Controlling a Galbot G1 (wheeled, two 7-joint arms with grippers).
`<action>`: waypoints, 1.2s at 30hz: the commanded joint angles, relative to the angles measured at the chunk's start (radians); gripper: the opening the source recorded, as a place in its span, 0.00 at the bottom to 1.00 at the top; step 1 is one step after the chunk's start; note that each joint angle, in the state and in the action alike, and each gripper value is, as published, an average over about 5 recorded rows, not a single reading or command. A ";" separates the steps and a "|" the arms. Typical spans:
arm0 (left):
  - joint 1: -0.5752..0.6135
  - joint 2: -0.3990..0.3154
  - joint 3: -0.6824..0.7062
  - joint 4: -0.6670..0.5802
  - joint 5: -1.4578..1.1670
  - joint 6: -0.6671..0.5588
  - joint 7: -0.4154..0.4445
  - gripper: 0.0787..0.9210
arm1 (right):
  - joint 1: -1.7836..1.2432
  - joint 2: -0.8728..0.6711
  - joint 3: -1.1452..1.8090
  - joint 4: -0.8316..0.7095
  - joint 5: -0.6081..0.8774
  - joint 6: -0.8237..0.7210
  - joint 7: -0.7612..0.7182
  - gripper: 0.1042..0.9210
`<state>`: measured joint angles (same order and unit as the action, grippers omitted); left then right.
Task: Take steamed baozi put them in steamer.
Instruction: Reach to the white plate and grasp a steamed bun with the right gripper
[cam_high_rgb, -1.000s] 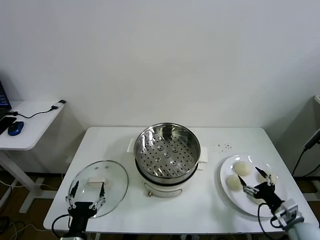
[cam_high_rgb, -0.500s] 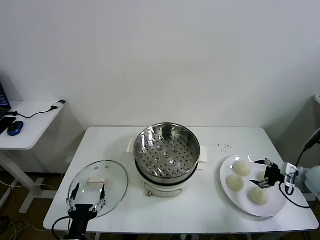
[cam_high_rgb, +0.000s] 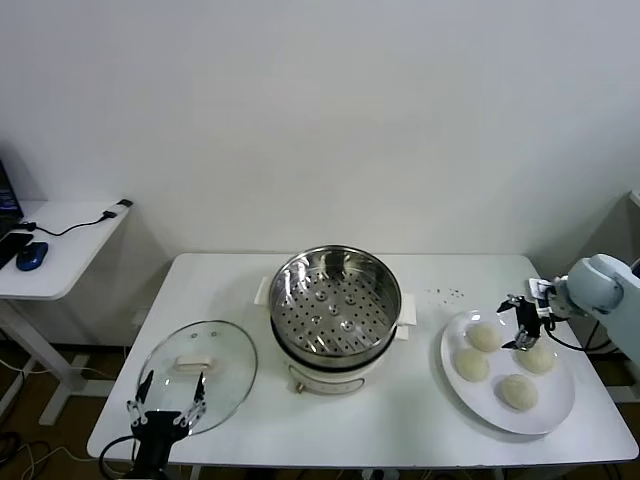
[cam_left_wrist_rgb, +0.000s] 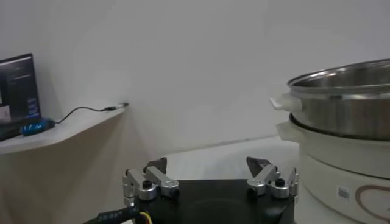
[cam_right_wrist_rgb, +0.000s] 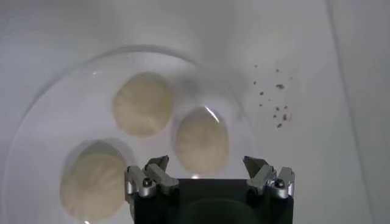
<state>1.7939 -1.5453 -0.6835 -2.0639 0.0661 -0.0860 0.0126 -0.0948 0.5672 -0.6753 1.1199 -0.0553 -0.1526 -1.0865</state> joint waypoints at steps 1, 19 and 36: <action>0.000 -0.003 -0.002 0.003 -0.013 0.006 0.001 0.88 | 0.206 0.115 -0.253 -0.169 -0.008 0.002 -0.042 0.88; -0.014 -0.001 -0.019 0.051 -0.009 0.002 0.000 0.88 | 0.122 0.212 -0.209 -0.237 -0.029 0.015 -0.044 0.88; -0.008 -0.001 -0.021 0.055 -0.010 -0.001 -0.003 0.88 | 0.122 0.203 -0.193 -0.233 -0.031 0.030 -0.053 0.64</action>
<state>1.7860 -1.5461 -0.7038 -2.0105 0.0568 -0.0869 0.0087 0.0200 0.7621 -0.8630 0.8930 -0.0861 -0.1259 -1.1389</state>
